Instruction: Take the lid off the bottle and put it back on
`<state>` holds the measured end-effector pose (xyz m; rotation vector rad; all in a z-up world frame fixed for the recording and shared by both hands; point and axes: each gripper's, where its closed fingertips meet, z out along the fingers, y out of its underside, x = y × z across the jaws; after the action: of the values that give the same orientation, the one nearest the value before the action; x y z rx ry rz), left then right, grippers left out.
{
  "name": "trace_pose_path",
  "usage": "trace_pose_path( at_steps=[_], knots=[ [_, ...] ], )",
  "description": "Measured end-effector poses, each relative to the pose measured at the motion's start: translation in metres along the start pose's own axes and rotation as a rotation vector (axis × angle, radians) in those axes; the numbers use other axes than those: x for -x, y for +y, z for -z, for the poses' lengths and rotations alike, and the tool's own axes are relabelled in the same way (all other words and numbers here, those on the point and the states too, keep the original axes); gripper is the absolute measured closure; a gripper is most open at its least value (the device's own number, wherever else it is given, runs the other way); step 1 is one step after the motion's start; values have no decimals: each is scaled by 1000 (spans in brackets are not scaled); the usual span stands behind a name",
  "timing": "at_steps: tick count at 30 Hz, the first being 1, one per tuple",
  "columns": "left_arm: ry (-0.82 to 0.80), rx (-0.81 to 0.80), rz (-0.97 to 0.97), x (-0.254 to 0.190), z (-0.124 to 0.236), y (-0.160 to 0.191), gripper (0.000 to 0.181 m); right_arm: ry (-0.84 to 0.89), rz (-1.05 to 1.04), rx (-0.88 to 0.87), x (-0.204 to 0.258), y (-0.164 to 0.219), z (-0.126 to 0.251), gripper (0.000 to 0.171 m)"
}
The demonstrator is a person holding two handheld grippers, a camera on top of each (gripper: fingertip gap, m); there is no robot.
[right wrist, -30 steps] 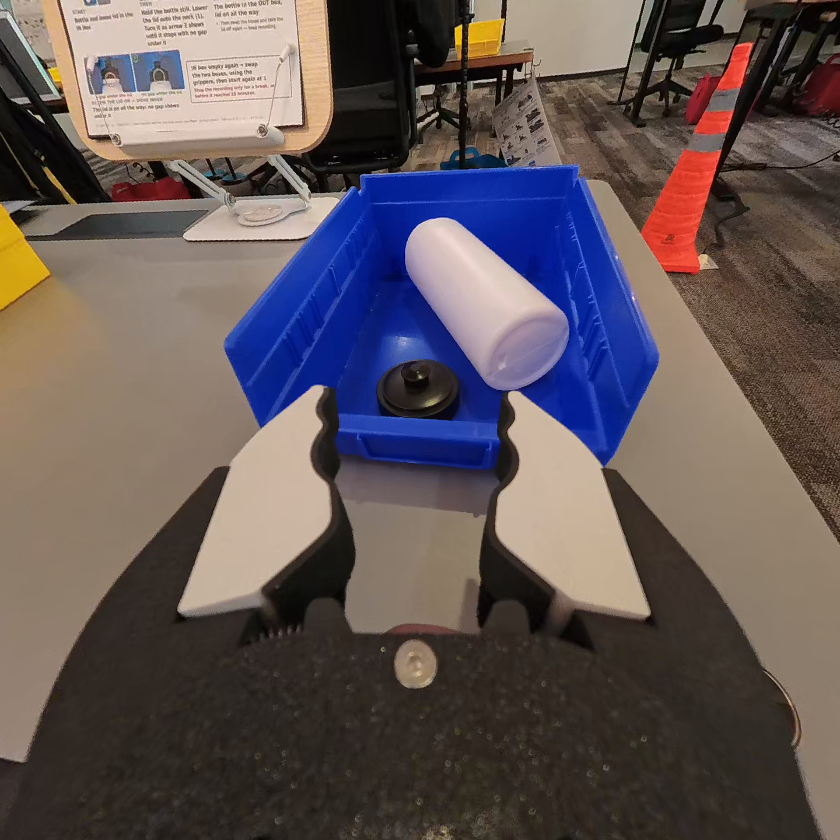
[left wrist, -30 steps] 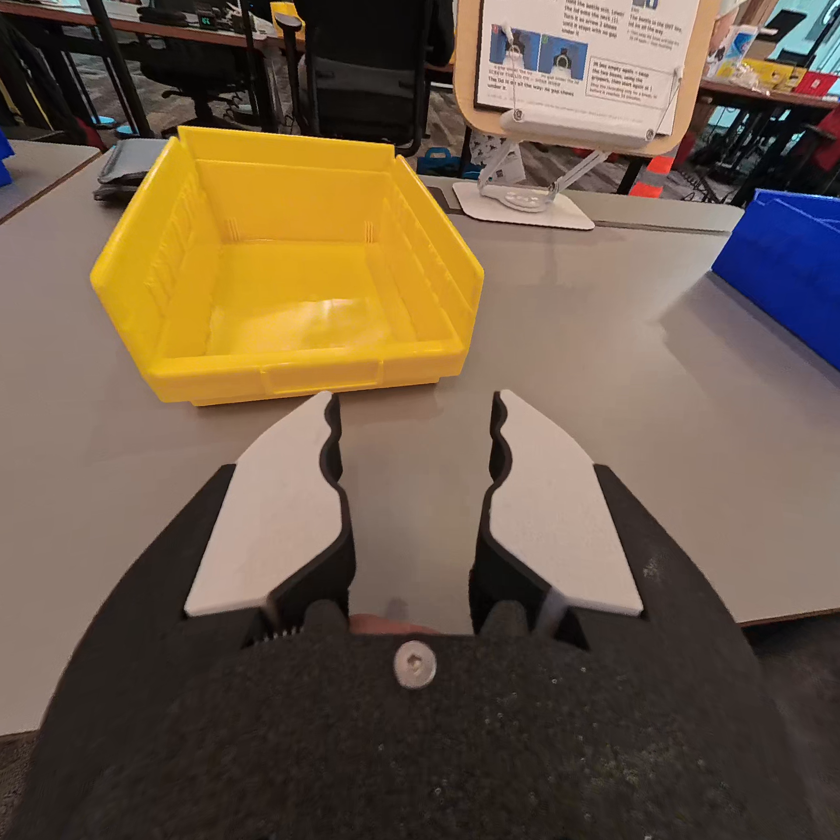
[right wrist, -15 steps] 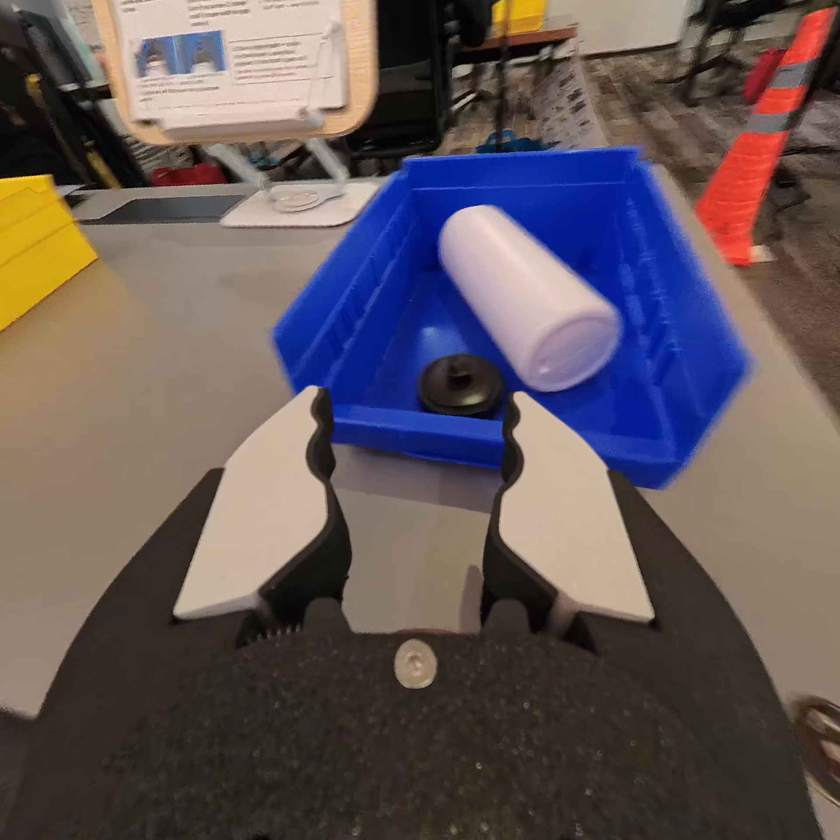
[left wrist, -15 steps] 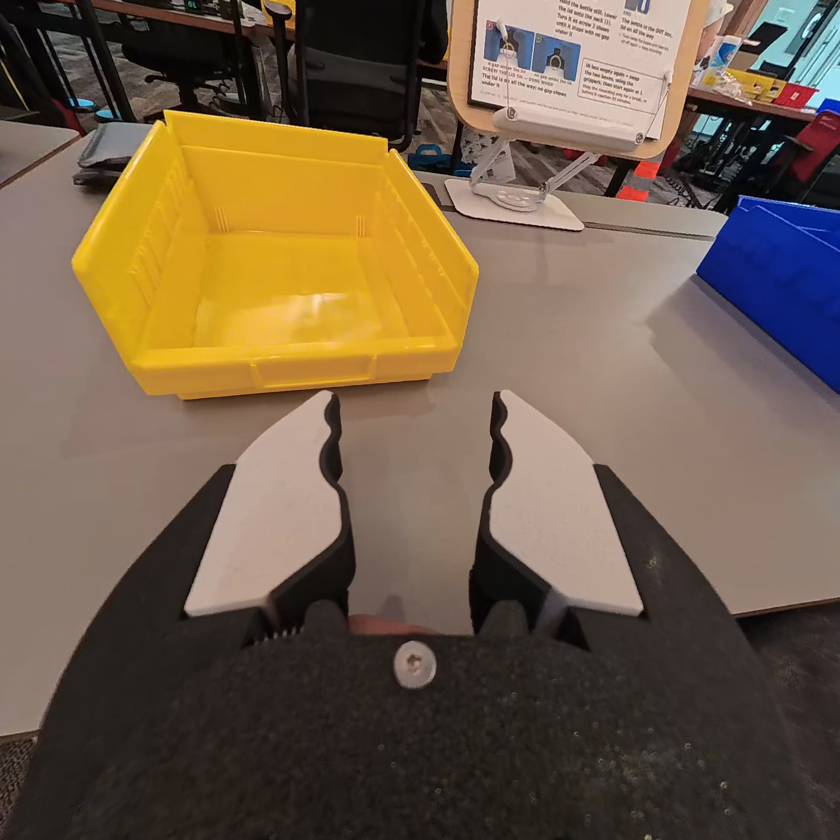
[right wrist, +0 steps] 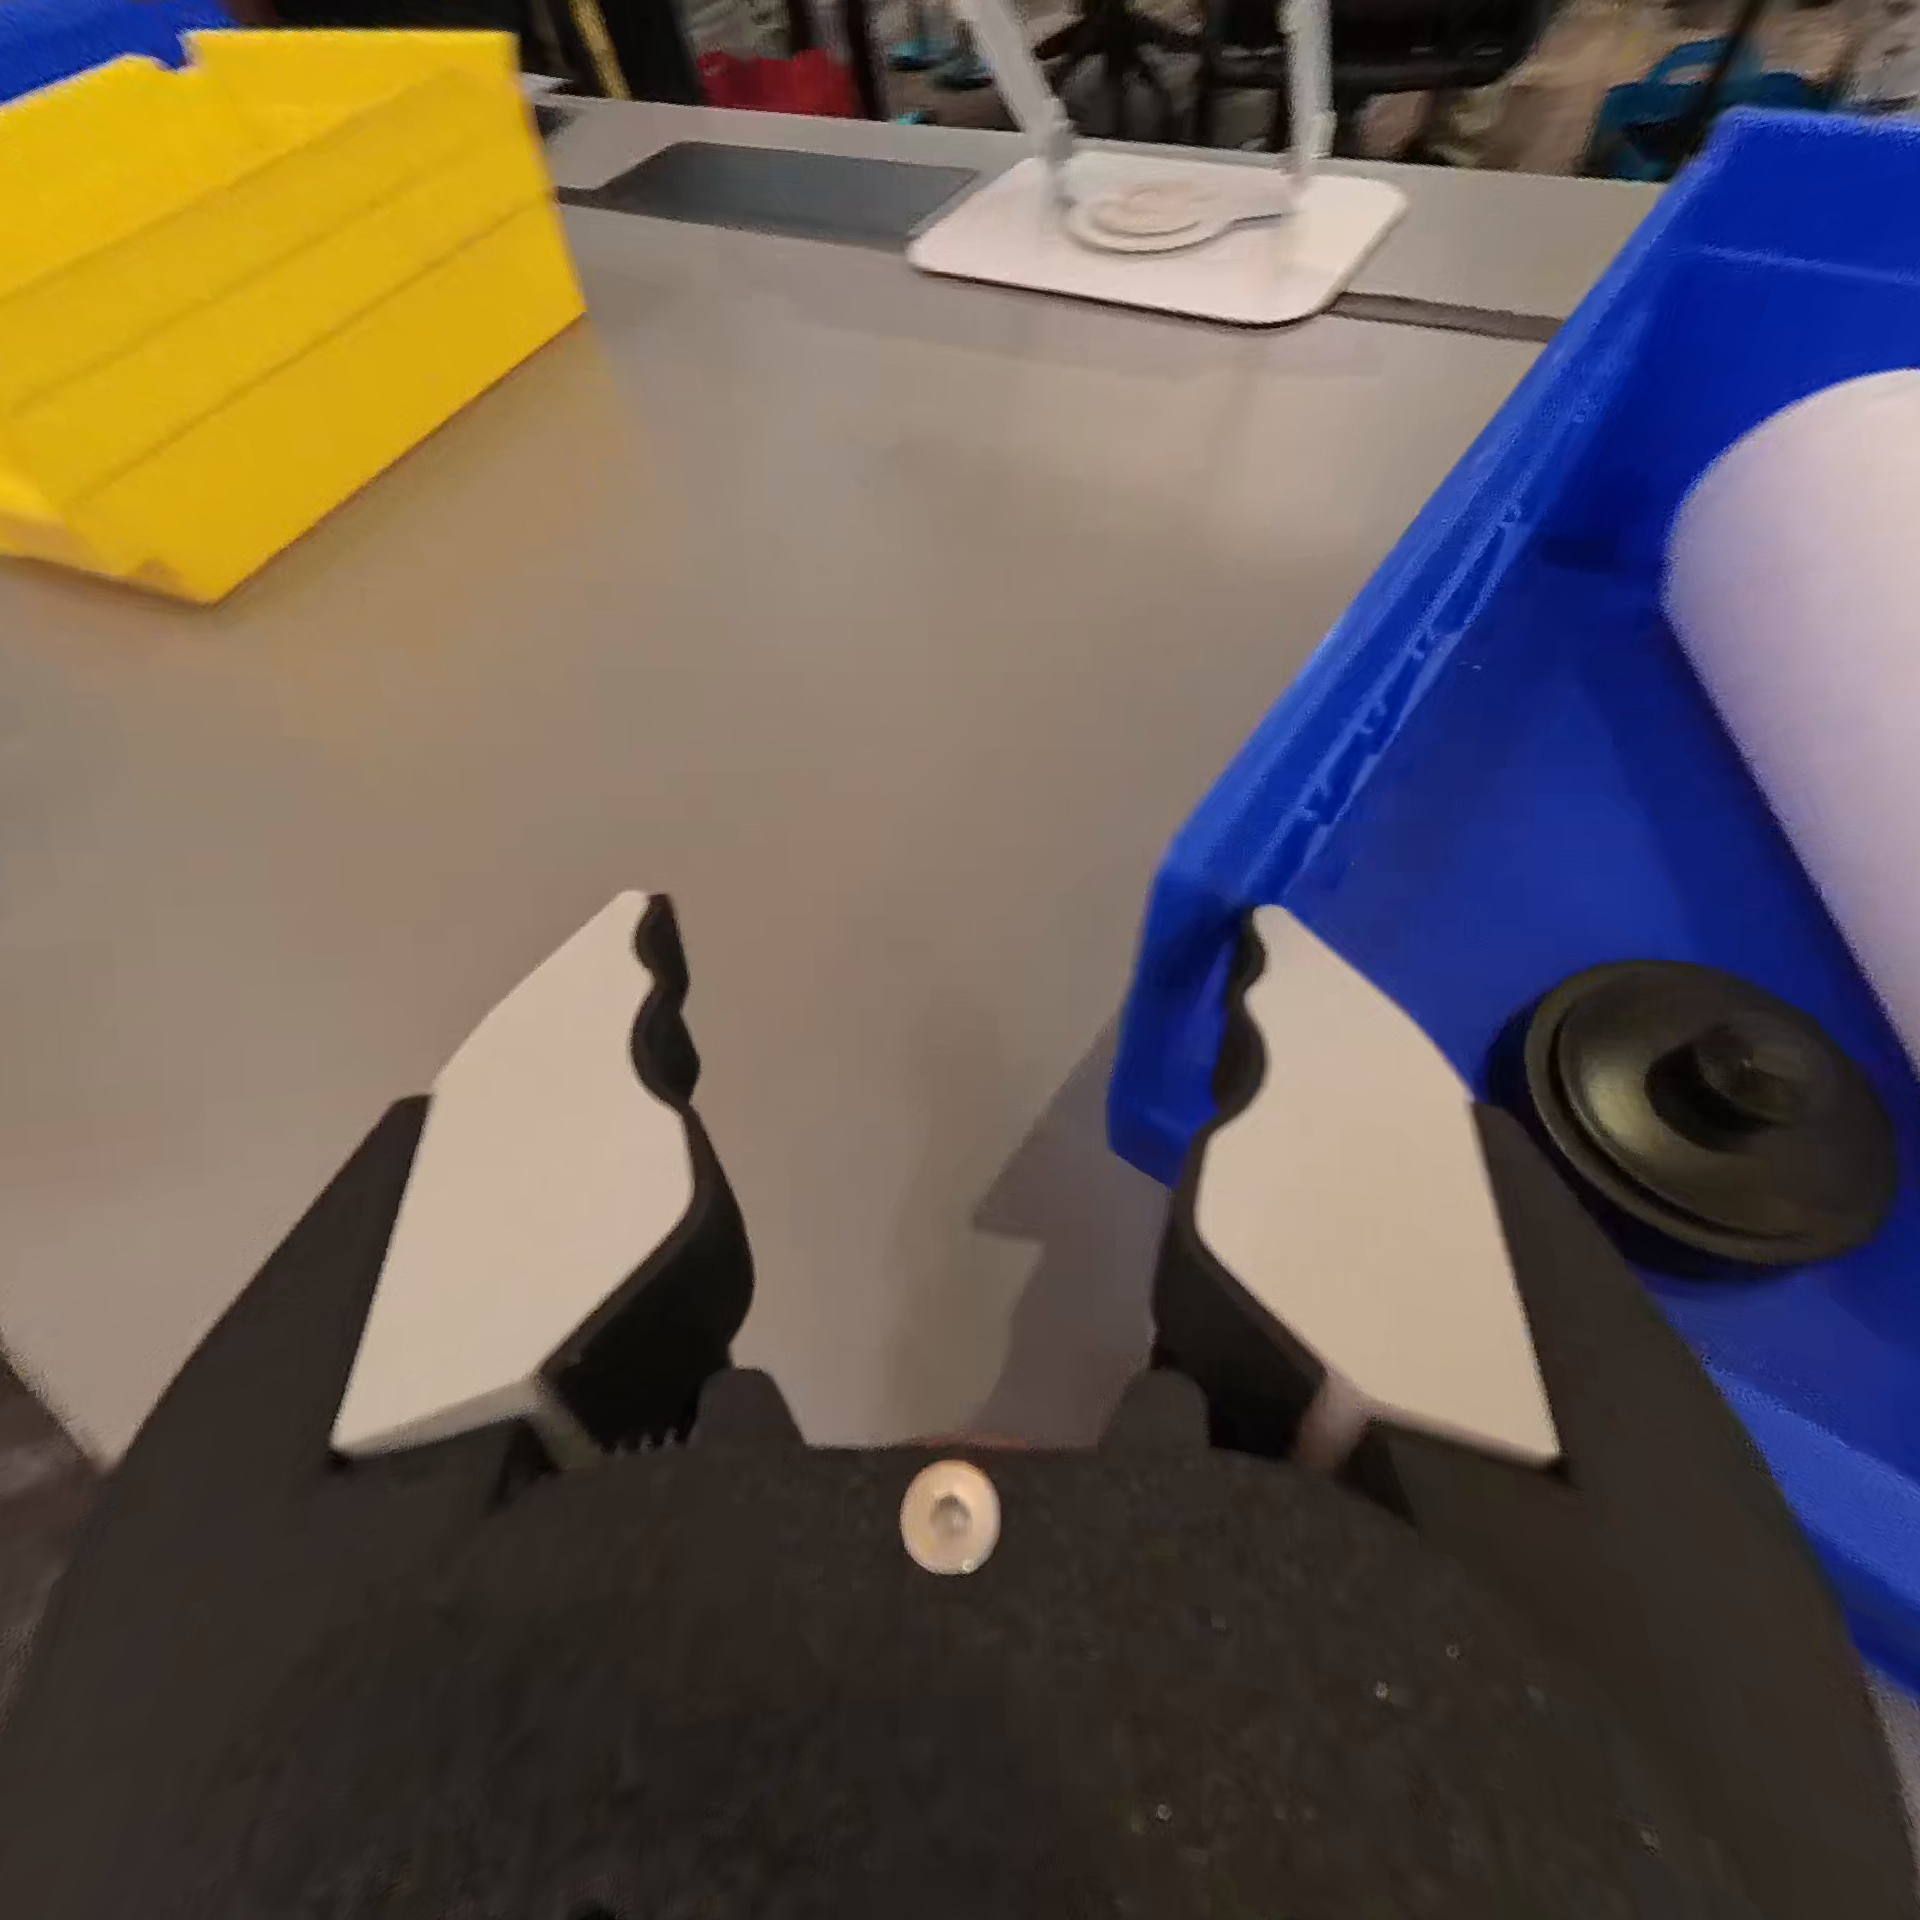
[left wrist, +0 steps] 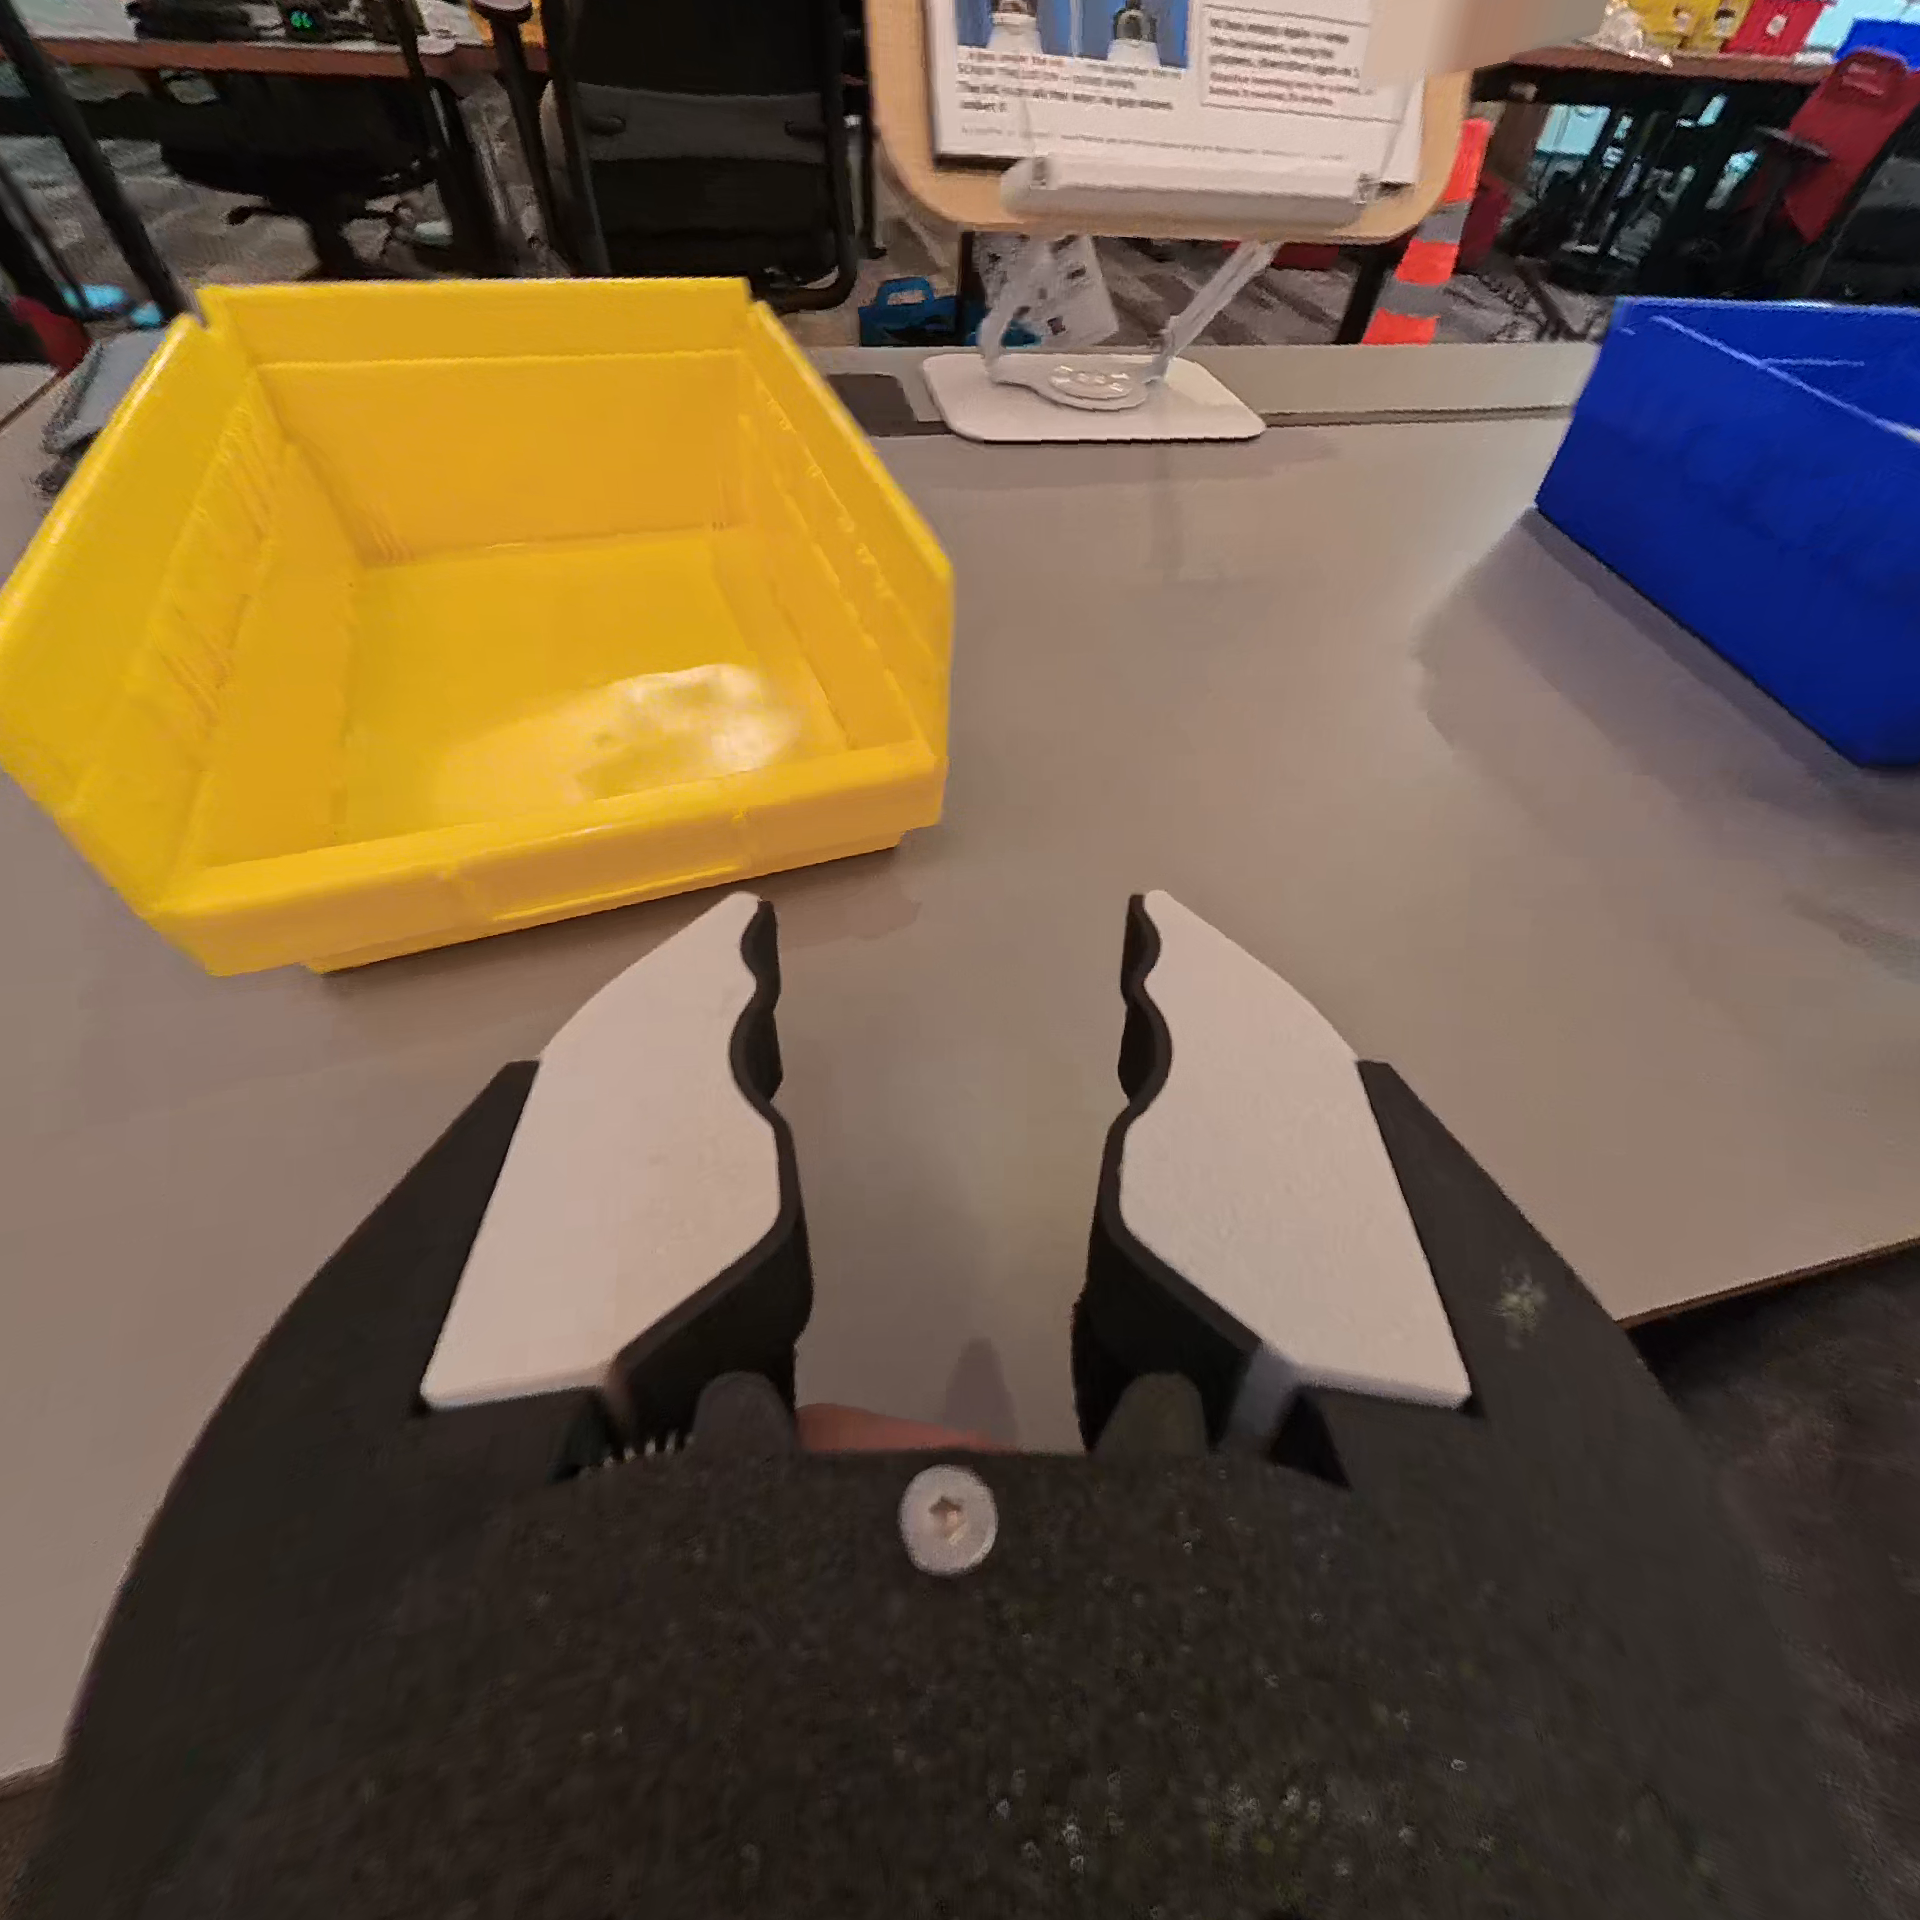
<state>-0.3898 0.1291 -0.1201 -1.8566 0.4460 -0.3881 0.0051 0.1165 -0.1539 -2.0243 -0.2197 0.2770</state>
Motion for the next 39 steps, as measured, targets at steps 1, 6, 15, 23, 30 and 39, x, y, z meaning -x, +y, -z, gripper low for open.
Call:
trace_pose_path(
  at_steps=[1, 6, 15, 23, 30, 39],
  knots=[
    [24, -4, -23, -12, -3, -2, 118, -60, -14, -7, 10, 0, 4, 85],
    [310, 44, -65, -131, -38, -6, 113, -46, -36, -141, 21, -13, 55, 87],
    [455, 170, -186, -323, -152, -4, 112, 597, -146, -172, -100, 13, 141, 94],
    [311, 257, -161, -343, -204, -4, 169, 655, -244, -45, -139, 44, 107, 120],
    [175, 195, -122, -282, -197, -19, 177, 619, -236, -40, -103, 14, 79, 167],
    [-85, 127, -109, -110, -161, -63, 178, 435, -151, -125, 9, -70, -38, 167]
  ],
)
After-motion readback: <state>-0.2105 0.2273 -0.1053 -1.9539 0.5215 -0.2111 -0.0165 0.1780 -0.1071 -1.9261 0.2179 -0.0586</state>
